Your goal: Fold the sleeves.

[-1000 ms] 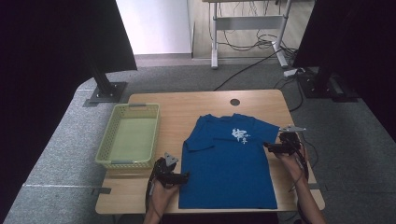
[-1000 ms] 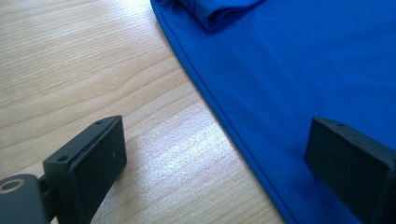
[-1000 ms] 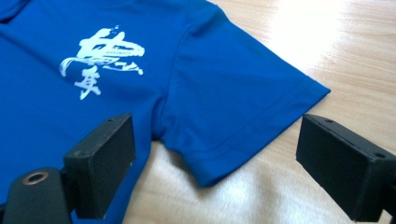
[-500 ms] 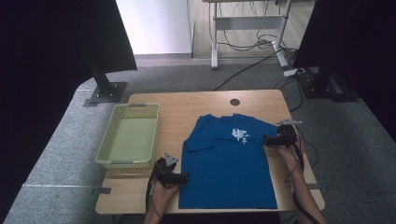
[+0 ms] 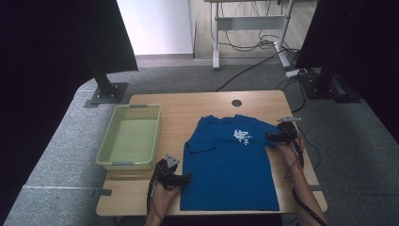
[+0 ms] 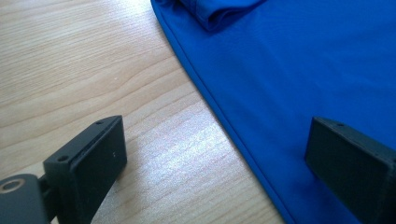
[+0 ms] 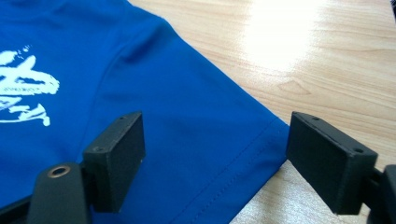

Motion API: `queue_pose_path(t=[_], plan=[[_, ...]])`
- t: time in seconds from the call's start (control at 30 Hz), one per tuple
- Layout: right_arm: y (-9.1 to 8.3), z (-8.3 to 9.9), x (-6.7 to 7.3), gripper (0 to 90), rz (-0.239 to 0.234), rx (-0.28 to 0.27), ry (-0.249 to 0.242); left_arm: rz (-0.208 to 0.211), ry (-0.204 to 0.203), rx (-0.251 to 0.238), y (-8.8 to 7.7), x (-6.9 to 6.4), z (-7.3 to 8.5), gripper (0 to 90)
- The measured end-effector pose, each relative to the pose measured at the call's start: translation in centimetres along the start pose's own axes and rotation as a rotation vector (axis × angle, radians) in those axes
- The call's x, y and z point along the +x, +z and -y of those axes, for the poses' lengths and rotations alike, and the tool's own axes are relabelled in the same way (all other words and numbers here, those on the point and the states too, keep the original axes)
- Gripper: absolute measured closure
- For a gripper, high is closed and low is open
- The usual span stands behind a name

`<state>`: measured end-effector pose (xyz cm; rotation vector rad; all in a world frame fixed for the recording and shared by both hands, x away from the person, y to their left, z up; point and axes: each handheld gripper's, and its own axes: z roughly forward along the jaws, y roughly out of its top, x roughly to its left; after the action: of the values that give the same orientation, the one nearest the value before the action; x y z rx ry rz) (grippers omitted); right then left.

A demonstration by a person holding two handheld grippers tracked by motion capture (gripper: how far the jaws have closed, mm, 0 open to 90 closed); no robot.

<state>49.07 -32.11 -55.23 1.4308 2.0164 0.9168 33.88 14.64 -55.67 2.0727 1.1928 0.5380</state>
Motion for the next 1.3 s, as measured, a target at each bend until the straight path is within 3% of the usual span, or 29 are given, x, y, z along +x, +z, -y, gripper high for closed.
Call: queue_pose_path(t=[0.07,0.13,0.23,0.37,0.53,0.7,0.87,1.13,1.3], plan=[[0.3,0.1,0.1,20.9,-0.002,0.023,-0.018,0.000,0.000,0.000,0.0,0.0,0.0,5.3],[0.6,0.3,0.0,22.0,-0.026,0.013,0.011,0.000,0.000,0.000,0.0,0.0,0.0,5.3],[0.5,0.4,0.2,26.7,-0.025,0.001,0.016,0.001,0.002,0.000,0.0,0.0,0.0,5.5],[0.1,0.3,0.4,56.7,-0.039,-0.007,0.007,0.001,0.002,-0.001,0.0,0.0,0.0,5.6],[-0.1,0.4,0.7,83.2,-0.056,-0.008,0.008,0.001,0.002,0.000,0.0,0.0,0.0,5.6],[-0.1,0.5,1.0,85.2,-0.044,-0.019,-0.008,0.002,0.003,-0.001,0.0,0.0,0.0,5.8],[-1.0,-0.4,2.2,85.2,-0.030,-0.073,-0.058,0.002,0.002,-0.001,0.0,0.0,0.0,5.8],[-2.1,-1.7,5.0,85.1,-0.064,-0.100,-0.138,0.002,0.003,-0.001,0.0,0.0,0.0,5.8],[-1.6,-1.7,6.4,84.9,-0.122,-0.080,-0.160,0.002,0.002,-0.001,0.0,0.0,0.0,5.8]])
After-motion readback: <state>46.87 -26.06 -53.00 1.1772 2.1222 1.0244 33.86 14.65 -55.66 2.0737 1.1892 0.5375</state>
